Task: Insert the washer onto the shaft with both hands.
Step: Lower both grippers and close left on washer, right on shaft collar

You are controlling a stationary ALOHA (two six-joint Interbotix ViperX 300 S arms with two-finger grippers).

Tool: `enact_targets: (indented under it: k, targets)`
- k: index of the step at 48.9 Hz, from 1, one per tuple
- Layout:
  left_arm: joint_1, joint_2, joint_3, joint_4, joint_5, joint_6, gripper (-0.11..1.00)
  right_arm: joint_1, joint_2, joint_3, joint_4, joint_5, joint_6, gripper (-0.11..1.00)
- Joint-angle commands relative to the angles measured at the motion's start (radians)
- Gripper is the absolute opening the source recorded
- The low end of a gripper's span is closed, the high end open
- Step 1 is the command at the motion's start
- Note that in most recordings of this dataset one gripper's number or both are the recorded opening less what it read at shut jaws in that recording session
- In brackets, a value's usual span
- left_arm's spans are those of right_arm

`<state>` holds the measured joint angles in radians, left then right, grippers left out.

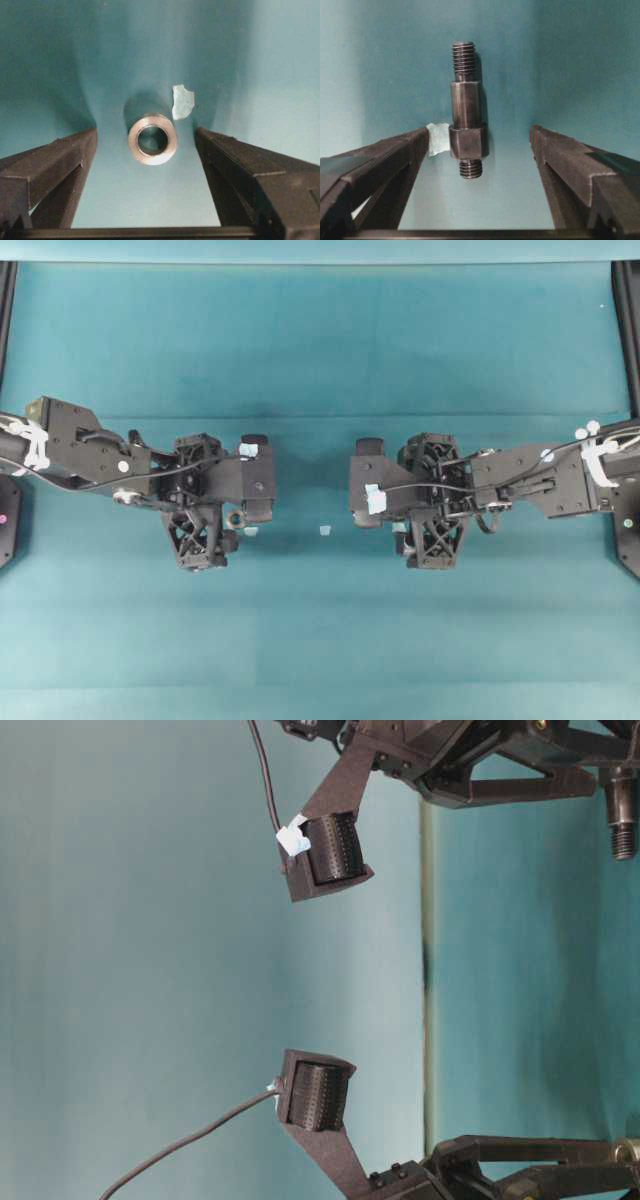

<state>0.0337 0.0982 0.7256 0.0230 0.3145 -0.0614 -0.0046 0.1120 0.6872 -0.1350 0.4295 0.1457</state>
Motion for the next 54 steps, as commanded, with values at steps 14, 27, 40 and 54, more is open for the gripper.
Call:
enact_targets:
  k: [14, 27, 40, 54]
  targets:
    - [0.002, 0.006, 0.002, 0.003, 0.0, -0.005, 0.91, 0.005, 0.0, 0.0, 0.003, -0.002, 0.006, 0.93]
    - [0.002, 0.006, 0.002, 0.003, 0.003, -0.006, 0.89, -0.015, 0.006, 0.0, 0.005, 0.012, 0.014, 0.77]
    - [-0.002, 0.002, 0.002, 0.003, 0.003, -0.008, 0.64, -0.034, 0.025, -0.003, 0.005, 0.041, 0.032, 0.16]
    - [-0.011, -0.018, 0.009, 0.003, 0.005, 0.006, 0.35, -0.034, 0.029, -0.005, 0.005, 0.043, 0.032, 0.07]
